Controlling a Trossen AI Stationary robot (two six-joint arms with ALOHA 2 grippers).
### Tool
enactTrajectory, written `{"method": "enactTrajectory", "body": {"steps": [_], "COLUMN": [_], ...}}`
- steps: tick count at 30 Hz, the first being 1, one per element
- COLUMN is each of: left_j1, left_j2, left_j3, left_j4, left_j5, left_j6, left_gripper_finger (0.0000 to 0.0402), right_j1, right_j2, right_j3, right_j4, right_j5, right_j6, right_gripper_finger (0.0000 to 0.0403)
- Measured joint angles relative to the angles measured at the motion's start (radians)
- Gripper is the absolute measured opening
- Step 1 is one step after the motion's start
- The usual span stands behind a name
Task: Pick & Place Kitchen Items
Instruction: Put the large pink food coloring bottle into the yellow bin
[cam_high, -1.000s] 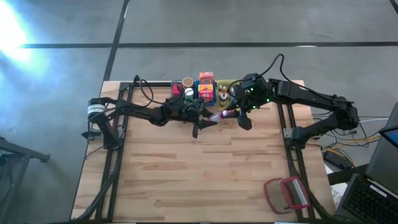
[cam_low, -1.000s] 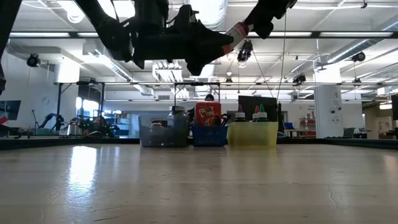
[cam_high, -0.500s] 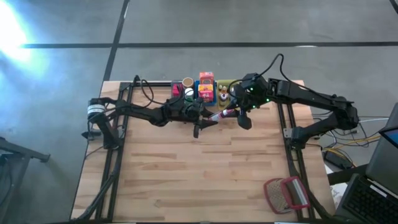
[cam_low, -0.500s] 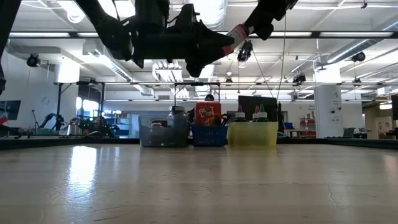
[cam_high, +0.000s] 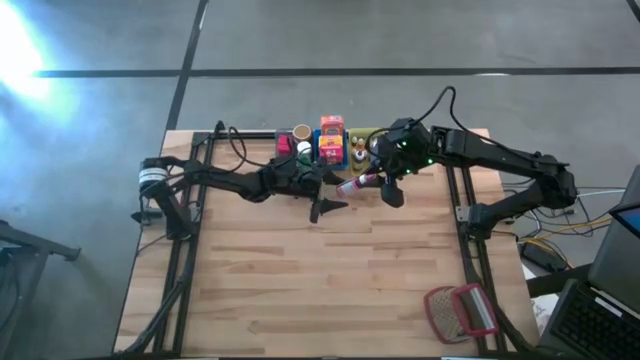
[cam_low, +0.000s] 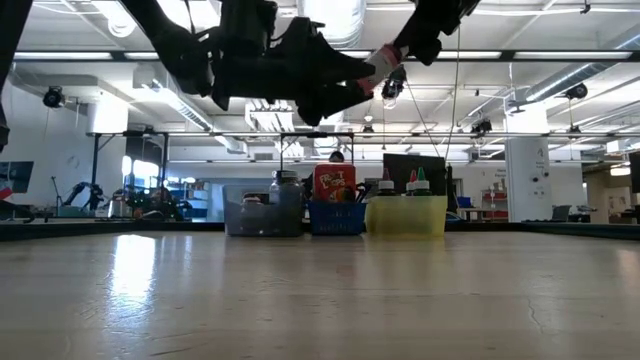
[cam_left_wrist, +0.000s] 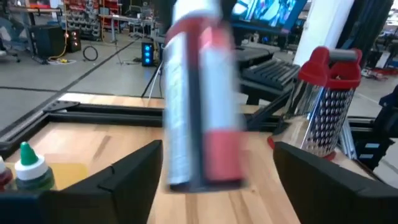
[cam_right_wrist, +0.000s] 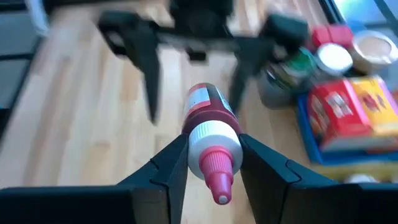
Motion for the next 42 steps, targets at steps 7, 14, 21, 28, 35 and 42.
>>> {"method": "enactTrajectory", "body": {"steps": [7, 14, 21, 28, 35, 42], "left_j1": [0.016, 0.024, 0.022, 0.022, 0.022, 0.022], "left_j2": [-0.067, -0.1, -0.098, -0.17, -0.213, -0.211], "left_j3": [0.0, -0.001, -0.002, -0.008, -0.06, -0.085], "left_j4": [-0.11, -0.196, -0.261, -0.311, -0.313, -0.316], "left_j5": [-0.009, -0.062, -0.085, -0.115, -0.404, -0.442], "left_j6": [0.004, 0.01, 0.027, 0.061, 0.049, 0.043], "left_gripper_finger": [0.0314, 0.0315, 0.0316, 0.0316, 0.0314, 0.0315], "right_j1": [-0.008, -0.05, -0.055, -0.099, -0.154, -0.171], "right_j2": [0.0, 0.001, 0.001, 0.005, 0.064, 0.184], "right_j3": [0.002, 0.002, 0.002, 0.002, 0.01, 0.096], "right_j4": [-0.089, -0.102, -0.084, -0.138, -0.193, -0.29], "right_j5": [0.118, 0.121, 0.155, 0.173, 0.163, 0.165], "right_j6": [0.002, 0.007, 0.011, 0.018, 0.02, -0.005], "right_gripper_finger": [0.0124, 0.0118, 0.0116, 0.0121, 0.0115, 0.0124]}}
